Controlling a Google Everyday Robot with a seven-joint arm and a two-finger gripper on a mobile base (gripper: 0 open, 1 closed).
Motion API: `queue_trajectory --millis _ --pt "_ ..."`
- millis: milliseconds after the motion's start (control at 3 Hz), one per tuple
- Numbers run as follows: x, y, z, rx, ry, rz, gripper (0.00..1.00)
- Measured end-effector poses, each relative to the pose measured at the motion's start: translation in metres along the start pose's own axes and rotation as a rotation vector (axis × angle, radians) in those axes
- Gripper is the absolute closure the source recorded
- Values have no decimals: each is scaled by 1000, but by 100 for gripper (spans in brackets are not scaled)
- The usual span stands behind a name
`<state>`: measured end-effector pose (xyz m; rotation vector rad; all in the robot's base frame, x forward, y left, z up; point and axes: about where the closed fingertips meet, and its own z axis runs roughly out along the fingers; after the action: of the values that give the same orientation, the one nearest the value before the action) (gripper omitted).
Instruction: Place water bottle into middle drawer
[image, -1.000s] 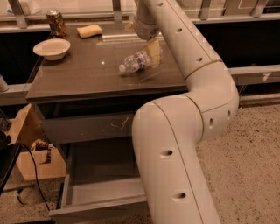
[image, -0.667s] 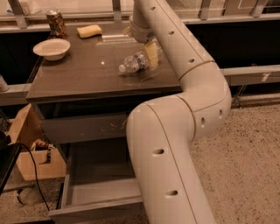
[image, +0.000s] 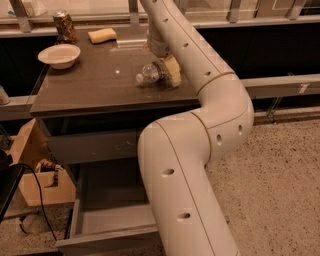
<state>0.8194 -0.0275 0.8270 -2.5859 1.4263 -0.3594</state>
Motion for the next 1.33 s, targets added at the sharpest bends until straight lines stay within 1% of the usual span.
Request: queue_trajectory --millis 333,1000,1333 --pt "0 0 0 0 0 0 0" --pt "0 0 0 0 0 0 50" --pt "0 0 0 0 0 0 80"
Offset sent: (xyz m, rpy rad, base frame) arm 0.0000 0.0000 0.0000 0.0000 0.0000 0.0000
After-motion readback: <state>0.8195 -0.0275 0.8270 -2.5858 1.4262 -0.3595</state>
